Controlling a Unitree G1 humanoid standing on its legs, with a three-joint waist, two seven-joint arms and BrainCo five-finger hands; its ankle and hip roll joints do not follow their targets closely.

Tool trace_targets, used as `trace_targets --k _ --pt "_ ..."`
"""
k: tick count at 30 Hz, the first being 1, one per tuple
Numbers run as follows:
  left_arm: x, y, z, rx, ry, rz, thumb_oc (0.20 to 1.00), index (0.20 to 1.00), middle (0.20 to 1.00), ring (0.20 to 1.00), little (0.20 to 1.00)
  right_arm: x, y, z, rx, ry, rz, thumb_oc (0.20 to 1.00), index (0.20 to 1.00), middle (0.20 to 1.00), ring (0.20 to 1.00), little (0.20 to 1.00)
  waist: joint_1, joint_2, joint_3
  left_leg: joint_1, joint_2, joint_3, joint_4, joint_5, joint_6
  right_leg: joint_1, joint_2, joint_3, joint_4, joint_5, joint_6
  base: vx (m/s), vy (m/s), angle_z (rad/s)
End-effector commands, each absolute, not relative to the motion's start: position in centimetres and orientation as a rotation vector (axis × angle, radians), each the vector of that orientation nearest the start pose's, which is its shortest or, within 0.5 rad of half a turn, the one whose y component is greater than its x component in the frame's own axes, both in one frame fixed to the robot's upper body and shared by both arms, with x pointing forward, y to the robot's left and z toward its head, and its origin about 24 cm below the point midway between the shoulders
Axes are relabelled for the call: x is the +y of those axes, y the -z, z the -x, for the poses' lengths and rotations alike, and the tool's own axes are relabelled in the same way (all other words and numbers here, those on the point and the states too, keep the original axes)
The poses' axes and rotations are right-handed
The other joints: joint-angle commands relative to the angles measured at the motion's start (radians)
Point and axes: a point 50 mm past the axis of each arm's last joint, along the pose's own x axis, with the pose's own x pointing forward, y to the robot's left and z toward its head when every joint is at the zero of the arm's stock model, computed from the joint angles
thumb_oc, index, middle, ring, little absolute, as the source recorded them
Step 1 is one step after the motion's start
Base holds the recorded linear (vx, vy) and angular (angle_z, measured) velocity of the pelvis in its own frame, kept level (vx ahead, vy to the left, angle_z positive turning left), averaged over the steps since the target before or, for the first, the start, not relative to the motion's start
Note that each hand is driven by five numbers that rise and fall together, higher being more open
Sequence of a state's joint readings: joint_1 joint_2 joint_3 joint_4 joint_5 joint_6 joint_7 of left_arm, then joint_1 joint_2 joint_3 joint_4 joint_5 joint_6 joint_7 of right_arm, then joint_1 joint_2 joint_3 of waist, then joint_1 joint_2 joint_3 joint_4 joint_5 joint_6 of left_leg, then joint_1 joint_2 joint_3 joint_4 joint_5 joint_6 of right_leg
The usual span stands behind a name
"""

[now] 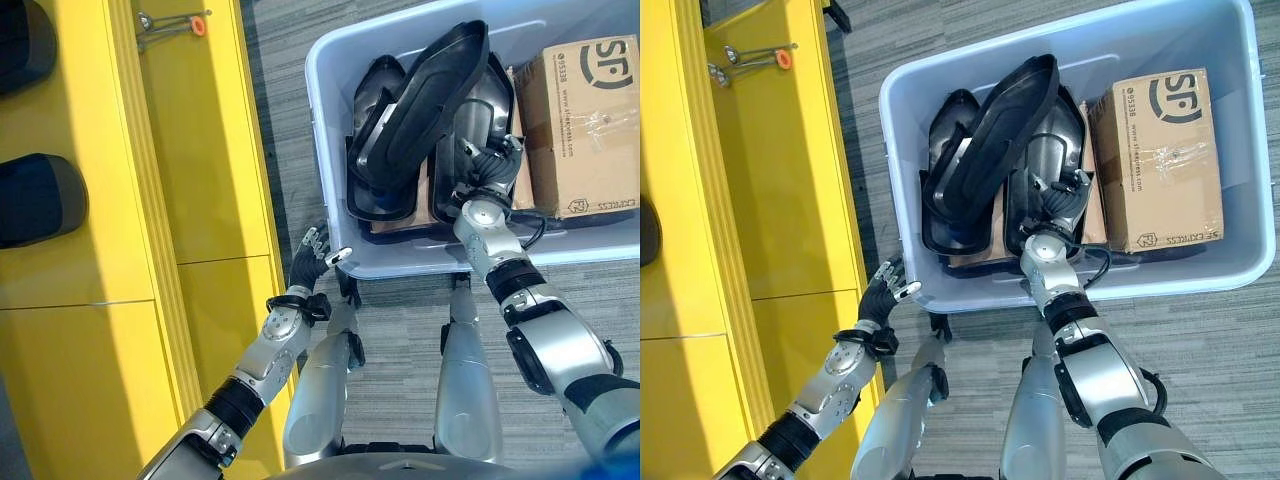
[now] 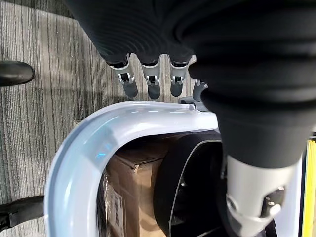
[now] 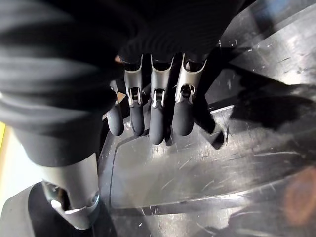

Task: Move parts from the plastic box to the shelf.

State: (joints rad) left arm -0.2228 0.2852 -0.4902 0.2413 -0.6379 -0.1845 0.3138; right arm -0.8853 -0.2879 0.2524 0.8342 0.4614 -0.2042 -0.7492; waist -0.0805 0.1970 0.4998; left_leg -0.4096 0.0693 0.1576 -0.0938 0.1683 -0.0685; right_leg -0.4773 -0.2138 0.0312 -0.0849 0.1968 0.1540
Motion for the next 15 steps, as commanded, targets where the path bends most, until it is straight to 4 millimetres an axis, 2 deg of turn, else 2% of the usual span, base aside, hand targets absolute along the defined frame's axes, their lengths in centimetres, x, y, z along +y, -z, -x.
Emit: trace_targets --k 1,3,6,7,9,11,15 --pt "11.2 -4.5 -28.2 0.005 0.085 0.253 1.0 1.0 1.0 1.0 1.0 -16.7 -17.5 -39.3 -0.274 0.563 -0.132 1.0 1.0 1.0 1.0 1.0 0.012 0.009 0.02 0.122 0.056 -0.007 0.006 -0.135 -0.052 -0.168 -0.047 0.014 0.283 -0.14 0.022 0.0 0.0 0.0" --pt "11.3 -4.5 -28.3 0.005 0.077 0.254 1.0 1.0 1.0 1.0 1.0 -16.0 -17.7 -39.2 -0.295 0.543 -0.139 1.0 1.0 1.0 1.0 1.0 0.01 0.002 0.02 0.12 0.058 -0.006 0.006 -0.137 -0.052 -0.172 -0.044 0.016 0.285 -0.14 0.022 0.0 0.0 0.0" --pt "11.7 -4.9 -28.5 -0.014 0.049 0.252 1.0 1.0 1.0 1.0 1.0 -12.7 -19.3 -37.8 -0.411 0.414 -0.203 1.0 1.0 1.0 1.0 1.0 0.004 -0.02 0.02 0.115 0.064 -0.007 0.006 -0.139 -0.053 -0.181 -0.04 0.011 0.289 -0.141 0.02 0.0 -0.011 -0.01" --pt "11.7 -5.0 -28.5 -0.02 0.045 0.255 1.0 1.0 1.0 1.0 1.0 -12.2 -19.5 -37.5 -0.432 0.392 -0.221 1.0 1.0 1.0 1.0 1.0 0.002 -0.024 0.02 0.115 0.064 -0.008 0.006 -0.139 -0.053 -0.182 -0.039 0.011 0.29 -0.141 0.02 0.0 0.0 0.0" --pt "11.8 -5.1 -28.5 -0.021 0.041 0.255 1.0 1.0 1.0 1.0 1.0 -11.9 -19.5 -37.2 -0.44 0.378 -0.232 1.0 1.0 1.0 1.0 1.0 0.0 -0.028 0.02 0.115 0.064 -0.009 0.006 -0.139 -0.053 -0.182 -0.038 0.011 0.291 -0.141 0.02 0.0 0.0 0.0" --pt "12.1 -5.1 -28.4 -0.024 0.023 0.25 1.0 1.0 1.0 1.0 1.0 -10.4 -19.9 -35.8 -0.498 0.305 -0.27 1.0 1.0 1.0 1.0 1.0 -0.006 -0.045 0.02 0.117 0.064 -0.009 0.006 -0.14 -0.051 -0.184 -0.037 0.008 0.292 -0.138 0.02 0.0 0.0 0.0" --pt "12.3 -5.1 -28.3 -0.027 0.016 0.242 1.0 1.0 1.0 1.0 1.0 -9.7 -19.9 -35.1 -0.519 0.269 -0.286 1.0 1.0 1.0 1.0 1.0 -0.008 -0.055 0.02 0.118 0.063 -0.012 0.006 -0.14 -0.05 -0.18 -0.037 0.009 0.291 -0.137 0.022 0.0 0.0 0.0"
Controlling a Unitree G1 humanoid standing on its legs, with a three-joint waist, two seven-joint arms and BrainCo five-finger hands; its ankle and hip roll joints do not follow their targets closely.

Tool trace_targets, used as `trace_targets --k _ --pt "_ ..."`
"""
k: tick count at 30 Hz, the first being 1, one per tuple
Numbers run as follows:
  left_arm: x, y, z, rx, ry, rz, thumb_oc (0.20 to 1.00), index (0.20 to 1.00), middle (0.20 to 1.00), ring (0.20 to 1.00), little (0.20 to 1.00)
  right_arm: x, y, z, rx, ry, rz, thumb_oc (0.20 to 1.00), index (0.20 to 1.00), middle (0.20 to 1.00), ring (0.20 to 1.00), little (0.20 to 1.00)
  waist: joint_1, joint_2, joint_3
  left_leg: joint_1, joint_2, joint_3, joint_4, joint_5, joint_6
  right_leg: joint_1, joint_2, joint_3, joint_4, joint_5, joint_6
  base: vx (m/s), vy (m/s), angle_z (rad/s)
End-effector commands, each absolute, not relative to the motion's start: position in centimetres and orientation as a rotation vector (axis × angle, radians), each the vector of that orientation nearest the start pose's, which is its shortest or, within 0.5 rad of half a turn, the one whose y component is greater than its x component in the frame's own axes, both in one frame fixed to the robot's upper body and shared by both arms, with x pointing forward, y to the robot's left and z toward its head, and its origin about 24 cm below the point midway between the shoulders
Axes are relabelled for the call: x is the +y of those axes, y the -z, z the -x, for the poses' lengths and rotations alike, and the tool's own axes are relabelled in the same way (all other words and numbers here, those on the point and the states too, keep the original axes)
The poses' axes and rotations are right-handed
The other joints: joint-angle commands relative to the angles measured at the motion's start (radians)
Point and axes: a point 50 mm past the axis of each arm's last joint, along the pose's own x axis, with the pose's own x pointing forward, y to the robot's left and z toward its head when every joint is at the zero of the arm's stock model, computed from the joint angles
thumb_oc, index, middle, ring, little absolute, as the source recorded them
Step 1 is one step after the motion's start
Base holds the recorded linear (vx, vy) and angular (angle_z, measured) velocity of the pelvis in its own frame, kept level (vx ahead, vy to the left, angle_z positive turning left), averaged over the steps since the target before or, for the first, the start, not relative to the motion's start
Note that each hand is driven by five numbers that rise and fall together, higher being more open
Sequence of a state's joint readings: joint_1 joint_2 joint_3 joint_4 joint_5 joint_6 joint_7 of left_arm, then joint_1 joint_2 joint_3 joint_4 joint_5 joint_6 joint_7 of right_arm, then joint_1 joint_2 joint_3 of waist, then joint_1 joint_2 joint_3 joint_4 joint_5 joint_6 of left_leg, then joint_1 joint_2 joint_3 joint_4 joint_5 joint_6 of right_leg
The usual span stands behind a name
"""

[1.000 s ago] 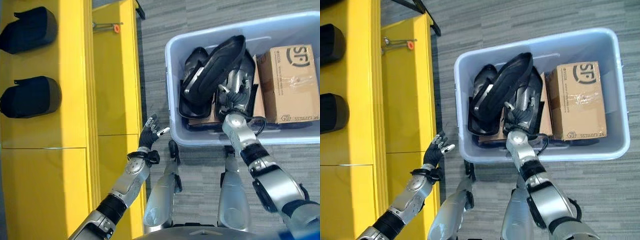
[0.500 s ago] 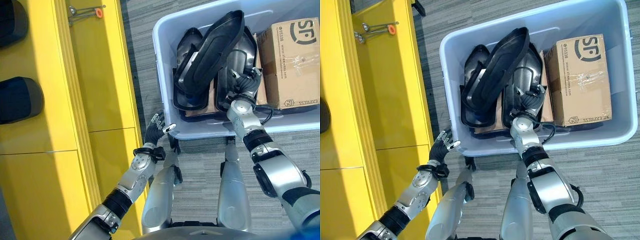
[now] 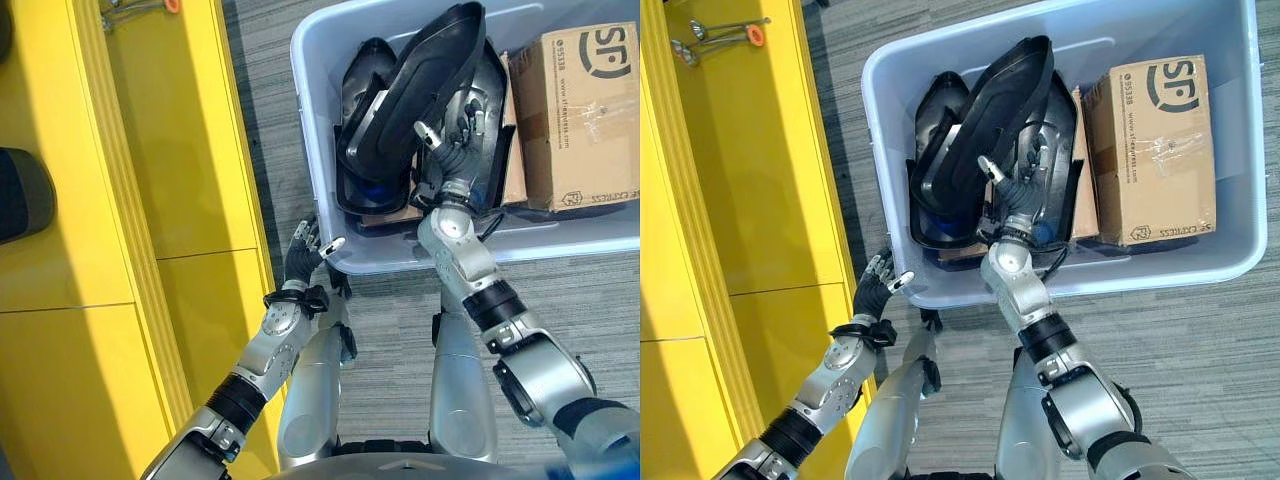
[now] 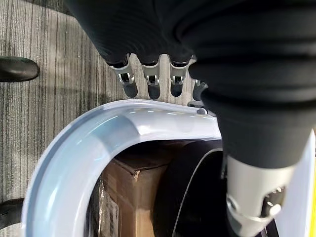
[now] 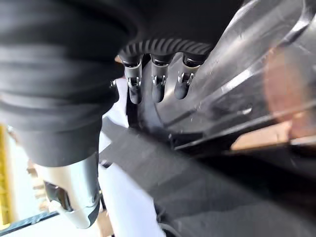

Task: Move parts from the plastic box to the shelf.

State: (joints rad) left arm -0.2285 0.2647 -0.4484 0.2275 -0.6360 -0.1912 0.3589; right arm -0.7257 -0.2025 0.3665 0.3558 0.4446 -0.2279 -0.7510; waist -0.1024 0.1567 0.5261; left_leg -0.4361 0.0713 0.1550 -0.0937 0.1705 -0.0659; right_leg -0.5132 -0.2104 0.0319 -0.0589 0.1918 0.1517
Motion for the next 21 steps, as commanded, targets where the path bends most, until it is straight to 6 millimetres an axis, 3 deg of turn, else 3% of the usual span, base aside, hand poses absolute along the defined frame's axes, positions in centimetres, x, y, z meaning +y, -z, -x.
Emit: trace_targets --k 1,7,21 --pt "12.4 -5.1 -28.3 -0.028 0.014 0.241 1.0 1.0 1.0 1.0 1.0 -9.6 -19.8 -34.9 -0.522 0.263 -0.296 1.0 1.0 1.0 1.0 1.0 0.014 -0.017 -0.006 0.146 0.061 -0.011 0.006 -0.141 -0.053 -0.142 -0.041 0.007 0.264 -0.131 0.024 0.0 0.0 0.0" --pt "13.0 -5.0 -28.0 -0.027 -0.003 0.238 1.0 1.0 1.0 1.0 1.0 -9.1 -19.7 -33.9 -0.541 0.249 -0.331 1.0 1.0 1.0 1.0 1.0 0.017 -0.038 -0.006 0.165 0.064 -0.019 0.006 -0.147 -0.054 -0.107 -0.048 -0.004 0.247 -0.128 0.028 0.0 -0.002 0.03" --pt "12.8 -5.8 -28.4 -0.055 -0.015 0.251 1.0 1.0 1.0 1.0 1.0 -9.8 -21.3 -35.4 -0.549 0.349 -0.264 1.0 1.0 1.0 1.0 1.0 0.038 -0.04 -0.006 0.143 0.066 -0.03 0.006 -0.147 -0.054 -0.111 -0.045 -0.015 0.233 -0.125 0.026 0.0 0.0 0.0"
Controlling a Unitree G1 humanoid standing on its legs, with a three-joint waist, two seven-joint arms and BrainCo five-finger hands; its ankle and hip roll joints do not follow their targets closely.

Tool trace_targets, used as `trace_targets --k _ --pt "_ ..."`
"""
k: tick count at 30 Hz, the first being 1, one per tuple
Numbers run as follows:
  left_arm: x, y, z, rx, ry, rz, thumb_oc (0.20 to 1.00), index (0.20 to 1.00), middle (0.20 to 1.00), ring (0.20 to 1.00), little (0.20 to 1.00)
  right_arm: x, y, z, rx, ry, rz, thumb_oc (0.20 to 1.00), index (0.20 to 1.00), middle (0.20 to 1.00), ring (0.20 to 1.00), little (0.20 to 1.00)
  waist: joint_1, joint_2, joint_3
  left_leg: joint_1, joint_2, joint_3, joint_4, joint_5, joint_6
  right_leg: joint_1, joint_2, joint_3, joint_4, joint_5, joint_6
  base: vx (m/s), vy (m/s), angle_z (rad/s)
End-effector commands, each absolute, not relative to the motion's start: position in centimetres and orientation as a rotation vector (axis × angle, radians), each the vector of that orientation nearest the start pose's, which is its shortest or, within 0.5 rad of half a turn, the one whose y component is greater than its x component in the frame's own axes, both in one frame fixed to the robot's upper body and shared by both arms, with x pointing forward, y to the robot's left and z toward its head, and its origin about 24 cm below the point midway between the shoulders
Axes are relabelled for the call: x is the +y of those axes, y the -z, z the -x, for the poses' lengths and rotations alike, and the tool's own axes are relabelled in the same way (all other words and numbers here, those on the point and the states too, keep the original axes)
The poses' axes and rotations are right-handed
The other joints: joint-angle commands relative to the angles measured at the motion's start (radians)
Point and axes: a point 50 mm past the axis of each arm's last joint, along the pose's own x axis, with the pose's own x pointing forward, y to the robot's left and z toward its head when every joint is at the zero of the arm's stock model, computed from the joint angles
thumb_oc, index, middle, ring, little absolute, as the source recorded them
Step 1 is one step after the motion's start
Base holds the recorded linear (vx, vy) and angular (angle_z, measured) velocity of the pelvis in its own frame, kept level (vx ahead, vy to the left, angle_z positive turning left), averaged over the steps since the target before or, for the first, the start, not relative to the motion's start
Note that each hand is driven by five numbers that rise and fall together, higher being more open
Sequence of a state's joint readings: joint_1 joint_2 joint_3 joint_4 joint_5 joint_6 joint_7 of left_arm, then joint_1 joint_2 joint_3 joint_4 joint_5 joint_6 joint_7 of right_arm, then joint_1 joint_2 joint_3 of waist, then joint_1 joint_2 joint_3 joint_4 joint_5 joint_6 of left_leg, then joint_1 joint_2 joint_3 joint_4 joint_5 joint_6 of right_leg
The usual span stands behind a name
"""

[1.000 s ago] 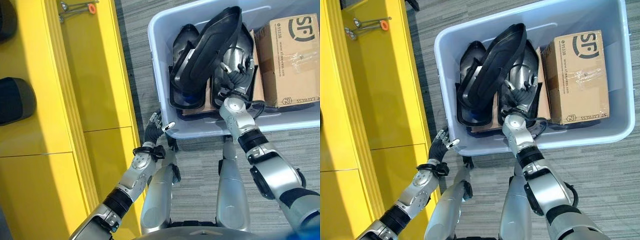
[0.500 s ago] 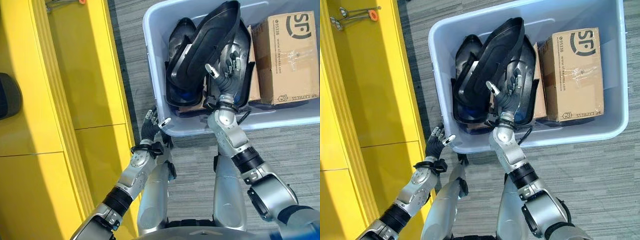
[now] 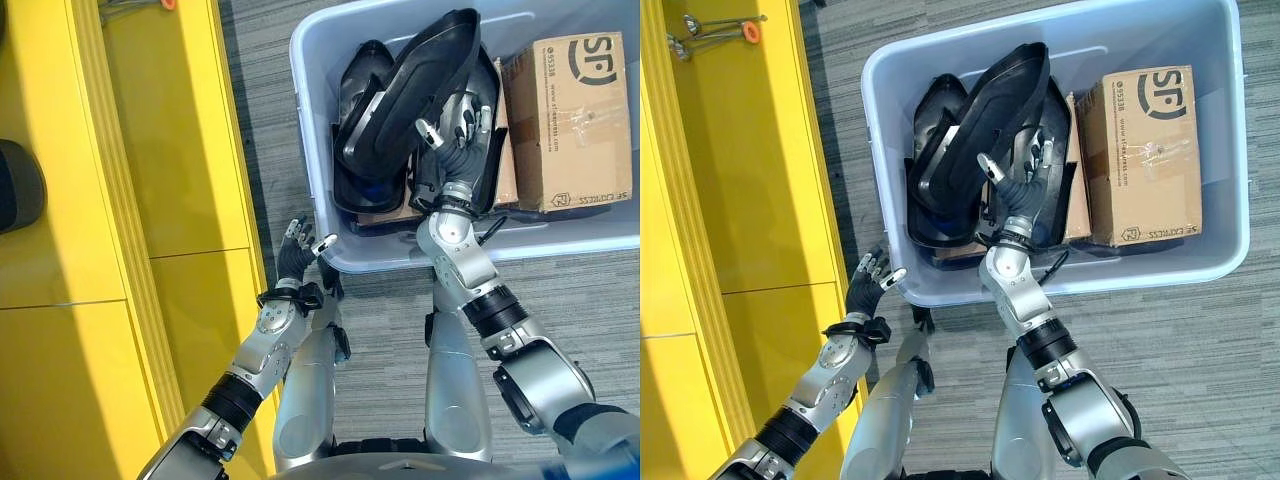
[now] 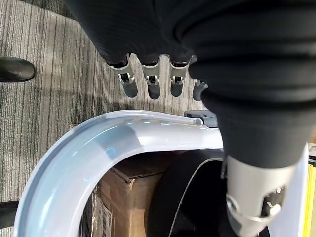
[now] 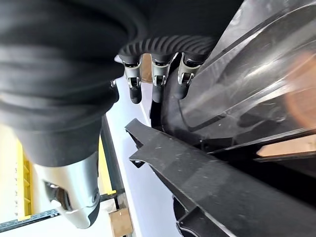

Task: Move parts from the plastic box to the shelf.

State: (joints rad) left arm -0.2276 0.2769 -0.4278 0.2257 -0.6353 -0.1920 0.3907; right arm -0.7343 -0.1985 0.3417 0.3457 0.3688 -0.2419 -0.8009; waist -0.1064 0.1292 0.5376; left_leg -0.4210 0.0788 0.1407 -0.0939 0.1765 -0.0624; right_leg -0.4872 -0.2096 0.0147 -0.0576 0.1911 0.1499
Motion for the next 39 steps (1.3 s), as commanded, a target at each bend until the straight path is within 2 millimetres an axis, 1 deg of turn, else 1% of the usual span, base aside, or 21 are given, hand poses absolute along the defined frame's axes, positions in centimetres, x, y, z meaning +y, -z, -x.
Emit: trace_targets --k 1,8,13,19,22,23,27,34,39 --pt "12.8 -5.9 -28.4 -0.059 -0.015 0.252 1.0 1.0 1.0 1.0 1.0 -9.8 -21.4 -35.5 -0.55 0.352 -0.264 1.0 1.0 1.0 1.0 1.0 0.043 -0.013 -0.018 0.126 0.058 -0.018 0.007 -0.154 -0.058 -0.138 -0.045 0.001 0.231 -0.125 0.027 0.0 0.0 0.0" --pt "12.9 -6.0 -28.4 -0.07 -0.016 0.254 1.0 1.0 1.0 1.0 1.0 -9.9 -21.9 -36.3 -0.539 0.376 -0.249 1.0 1.0 1.0 1.0 1.0 0.057 -0.011 -0.018 0.106 0.058 -0.024 0.007 -0.154 -0.056 -0.158 -0.043 -0.002 0.242 -0.129 0.026 0.0 0.001 0.01" --pt "12.8 -6.1 -28.4 -0.074 -0.018 0.258 1.0 1.0 1.0 1.0 1.0 -9.8 -22.5 -36.5 -0.546 0.377 -0.246 1.0 1.0 1.0 1.0 1.0 0.062 -0.013 -0.018 0.098 0.059 -0.024 0.007 -0.155 -0.055 -0.169 -0.043 -0.007 0.247 -0.133 0.025 0.0 0.001 0.01" --pt "12.9 -6.2 -28.4 -0.078 -0.021 0.254 1.0 1.0 1.0 1.0 1.0 -9.7 -22.6 -36.6 -0.545 0.375 -0.242 1.0 1.0 1.0 1.0 1.0 0.064 -0.018 -0.018 0.093 0.06 -0.026 0.007 -0.155 -0.053 -0.18 -0.041 -0.009 0.252 -0.134 0.024 0.0 0.0 0.0" --pt "13.0 -6.4 -28.4 -0.085 -0.024 0.257 1.0 1.0 1.0 1.0 1.0 -9.9 -22.6 -36.9 -0.535 0.389 -0.232 1.0 1.0 1.0 1.0 1.0 0.069 -0.019 -0.018 0.085 0.062 -0.03 0.007 -0.154 -0.053 -0.183 -0.042 -0.011 0.252 -0.135 0.024 0.0 0.0 0.0" --pt "13.1 -6.4 -28.4 -0.085 -0.027 0.257 1.0 1.0 1.0 1.0 1.0 -10.4 -22.5 -37.3 -0.515 0.418 -0.235 1.0 1.0 1.0 1.0 1.0 0.072 -0.02 -0.018 0.082 0.06 -0.032 0.007 -0.154 -0.052 -0.184 -0.043 -0.013 0.251 -0.136 0.025 0.0 0.0 0.0" --pt "13.1 -6.4 -28.4 -0.086 -0.028 0.26 1.0 1.0 1.0 1.0 1.0 -11.1 -22.6 -37.9 -0.495 0.456 -0.224 1.0 1.0 1.0 1.0 1.0 0.078 -0.017 -0.018 0.074 0.061 -0.032 0.007 -0.154 -0.052 -0.195 -0.043 -0.016 0.255 -0.137 0.024 0.0 0.0 0.0" --pt "13.1 -6.8 -28.6 -0.102 -0.031 0.266 1.0 1.0 1.0 1.0 1.0 -11.3 -23.0 -38.5 -0.48 0.477 -0.199 1.0 1.0 1.0 1.0 1.0 0.088 -0.018 -0.018 0.059 0.062 -0.036 0.007 -0.154 -0.05 -0.213 -0.04 -0.019 0.259 -0.14 0.023 0.0 0.0 0.0" --pt "12.9 -7.0 -28.5 -0.108 -0.025 0.273 1.0 1.0 1.0 1.0 1.0 -11.9 -22.7 -39.1 -0.443 0.511 -0.179 1.0 1.0 1.0 1.0 1.0 0.094 -0.016 -0.018 0.047 0.062 -0.04 0.007 -0.154 -0.048 -0.226 -0.039 -0.022 0.266 -0.142 0.023 0.0 0.0 0.0"
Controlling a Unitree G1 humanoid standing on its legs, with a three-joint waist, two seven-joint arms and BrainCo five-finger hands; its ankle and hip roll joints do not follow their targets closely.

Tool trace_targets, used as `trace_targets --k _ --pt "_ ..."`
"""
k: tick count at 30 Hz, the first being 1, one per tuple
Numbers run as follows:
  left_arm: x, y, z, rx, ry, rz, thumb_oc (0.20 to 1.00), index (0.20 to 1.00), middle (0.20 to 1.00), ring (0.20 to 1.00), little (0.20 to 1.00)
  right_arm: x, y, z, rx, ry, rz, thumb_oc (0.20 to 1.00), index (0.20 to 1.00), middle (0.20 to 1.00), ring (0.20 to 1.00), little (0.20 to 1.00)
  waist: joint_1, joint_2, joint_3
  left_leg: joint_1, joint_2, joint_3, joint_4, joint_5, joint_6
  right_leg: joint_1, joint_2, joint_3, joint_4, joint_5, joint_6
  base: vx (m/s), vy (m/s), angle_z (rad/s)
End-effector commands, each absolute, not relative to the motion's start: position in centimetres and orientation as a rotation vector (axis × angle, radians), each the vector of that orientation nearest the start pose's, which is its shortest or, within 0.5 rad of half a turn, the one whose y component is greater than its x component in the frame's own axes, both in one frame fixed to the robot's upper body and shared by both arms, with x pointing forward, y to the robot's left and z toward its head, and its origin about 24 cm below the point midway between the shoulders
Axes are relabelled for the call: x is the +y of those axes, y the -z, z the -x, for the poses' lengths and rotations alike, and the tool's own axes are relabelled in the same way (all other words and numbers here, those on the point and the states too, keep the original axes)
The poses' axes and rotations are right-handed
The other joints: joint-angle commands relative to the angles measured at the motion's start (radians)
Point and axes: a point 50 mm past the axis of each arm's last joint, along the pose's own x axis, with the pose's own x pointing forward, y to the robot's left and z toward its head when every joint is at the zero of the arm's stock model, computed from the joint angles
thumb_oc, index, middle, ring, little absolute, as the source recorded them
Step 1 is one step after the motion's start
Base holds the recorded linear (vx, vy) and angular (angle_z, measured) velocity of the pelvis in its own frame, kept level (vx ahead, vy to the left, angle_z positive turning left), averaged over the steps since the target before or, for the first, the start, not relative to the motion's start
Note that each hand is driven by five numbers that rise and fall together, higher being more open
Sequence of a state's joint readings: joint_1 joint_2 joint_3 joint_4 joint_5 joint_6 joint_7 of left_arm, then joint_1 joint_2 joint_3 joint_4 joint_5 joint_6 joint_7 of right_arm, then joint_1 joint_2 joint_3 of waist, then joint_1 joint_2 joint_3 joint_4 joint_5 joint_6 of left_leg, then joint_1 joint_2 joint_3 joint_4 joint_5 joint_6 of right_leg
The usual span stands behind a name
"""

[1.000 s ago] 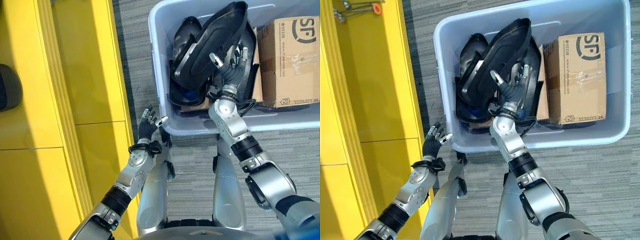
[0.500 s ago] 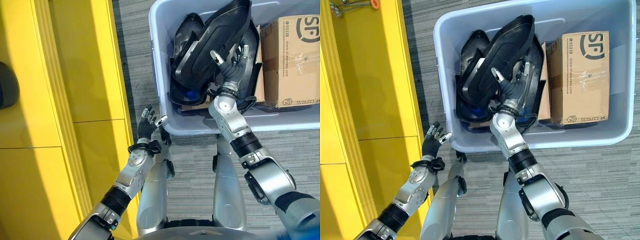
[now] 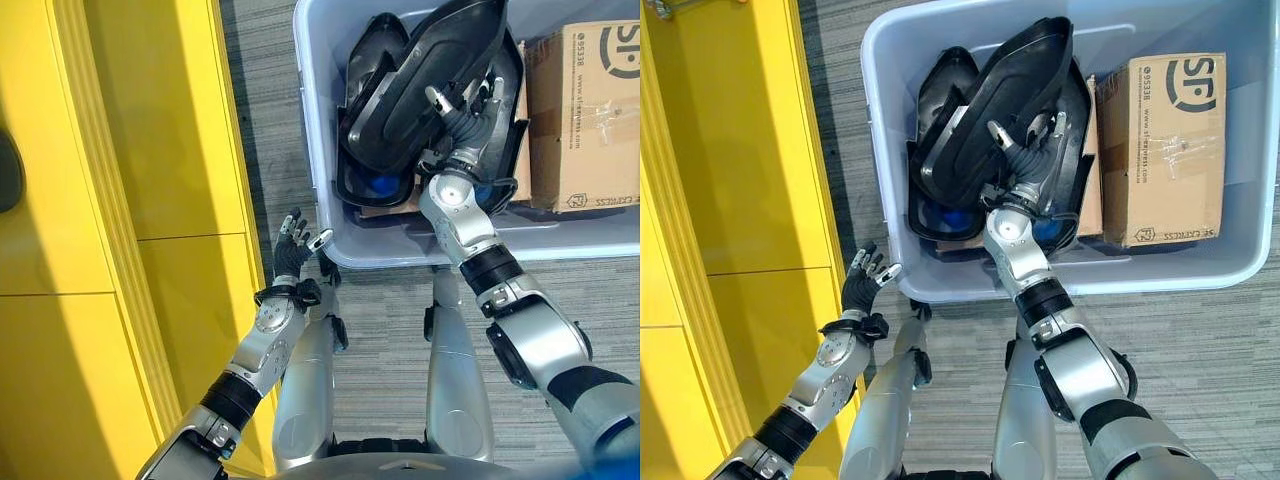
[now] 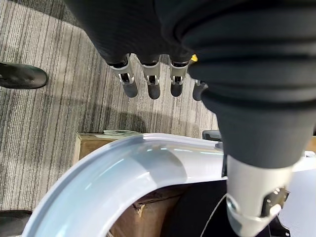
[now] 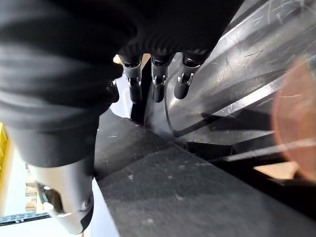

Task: Move parts from the plastic box to the shelf.

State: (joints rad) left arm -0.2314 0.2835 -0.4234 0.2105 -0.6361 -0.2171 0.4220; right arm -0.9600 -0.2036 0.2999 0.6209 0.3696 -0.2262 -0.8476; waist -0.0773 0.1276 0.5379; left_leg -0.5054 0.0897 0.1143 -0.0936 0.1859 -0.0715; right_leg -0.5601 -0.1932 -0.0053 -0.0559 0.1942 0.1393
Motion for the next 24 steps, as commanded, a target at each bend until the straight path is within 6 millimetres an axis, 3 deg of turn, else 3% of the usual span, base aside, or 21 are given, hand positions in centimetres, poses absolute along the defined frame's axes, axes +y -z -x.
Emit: trace_targets --k 1,12,17,18,19,20,24 --pt "13.0 -7.0 -28.5 -0.109 -0.026 0.274 1.0 1.0 1.0 1.0 1.0 -12.1 -22.7 -39.3 -0.433 0.521 -0.178 1.0 1.0 1.0 1.0 1.0 0.067 -0.014 -0.018 0.129 0.051 -0.015 0.006 -0.164 -0.039 -0.154 -0.056 -0.002 0.264 -0.146 0.034 0.0 0.0 0.0" --pt "12.8 -7.1 -28.5 -0.114 -0.021 0.279 1.0 1.0 1.0 1.0 1.0 -11.3 -22.0 -40.1 -0.365 0.506 -0.105 1.0 1.0 1.0 1.0 1.0 0.084 -0.019 -0.018 0.106 0.052 -0.028 0.006 -0.16 -0.036 -0.171 -0.057 -0.011 0.267 -0.148 0.034 0.0 0.002 0.01" --pt "12.7 -7.3 -28.6 -0.125 -0.003 0.27 1.0 1.0 1.0 1.0 1.0 -13.5 -19.0 -41.2 -0.193 0.564 0.048 1.0 1.0 1.0 1.0 1.0 0.106 -0.013 -0.018 0.093 0.048 -0.038 0.006 -0.156 -0.032 -0.176 -0.059 -0.016 0.271 -0.148 0.036 -0.01 0.006 0.02" --pt "12.7 -7.3 -28.7 -0.124 -0.001 0.265 1.0 1.0 1.0 1.0 1.0 -13.6 -18.7 -41.3 -0.178 0.56 0.073 0.89 0.89 0.89 0.89 0.89 0.108 -0.012 -0.018 0.093 0.047 -0.04 0.006 -0.156 -0.031 -0.176 -0.06 -0.017 0.271 -0.148 0.036 -0.01 0.011 0.05" --pt "12.7 -7.3 -28.7 -0.124 -0.001 0.266 1.0 1.0 1.0 1.0 1.0 -13.6 -18.7 -41.3 -0.178 0.559 0.073 0.423 0.423 0.423 0.423 0.423 0.108 -0.012 -0.018 0.093 0.047 -0.04 0.006 -0.156 -0.031 -0.176 -0.06 -0.018 0.271 -0.148 0.036 -0.01 0.016 0.05" --pt "12.6 -7.3 -28.7 -0.123 0.002 0.265 1.0 1.0 1.0 1.0 1.0 -13.7 -18.1 -41.3 -0.153 0.558 0.084 0.2 0.2 0.2 0.2 0.2 0.11 -0.011 -0.018 0.093 0.047 -0.042 0.006 -0.156 -0.031 -0.175 -0.059 -0.018 0.27 -0.148 0.036 0.0 0.0 0.0" --pt "12.4 -7.4 -28.8 -0.125 0.007 0.27 1.0 1.0 1.0 1.0 1.0 -13.6 -17.3 -41.3 -0.126 0.537 0.106 0.2 0.2 0.2 0.2 0.2 0.114 -0.008 -0.018 0.097 0.044 -0.046 0.006 -0.154 -0.03 -0.166 -0.062 -0.021 0.267 -0.144 0.036 0.0 0.0 0.0"
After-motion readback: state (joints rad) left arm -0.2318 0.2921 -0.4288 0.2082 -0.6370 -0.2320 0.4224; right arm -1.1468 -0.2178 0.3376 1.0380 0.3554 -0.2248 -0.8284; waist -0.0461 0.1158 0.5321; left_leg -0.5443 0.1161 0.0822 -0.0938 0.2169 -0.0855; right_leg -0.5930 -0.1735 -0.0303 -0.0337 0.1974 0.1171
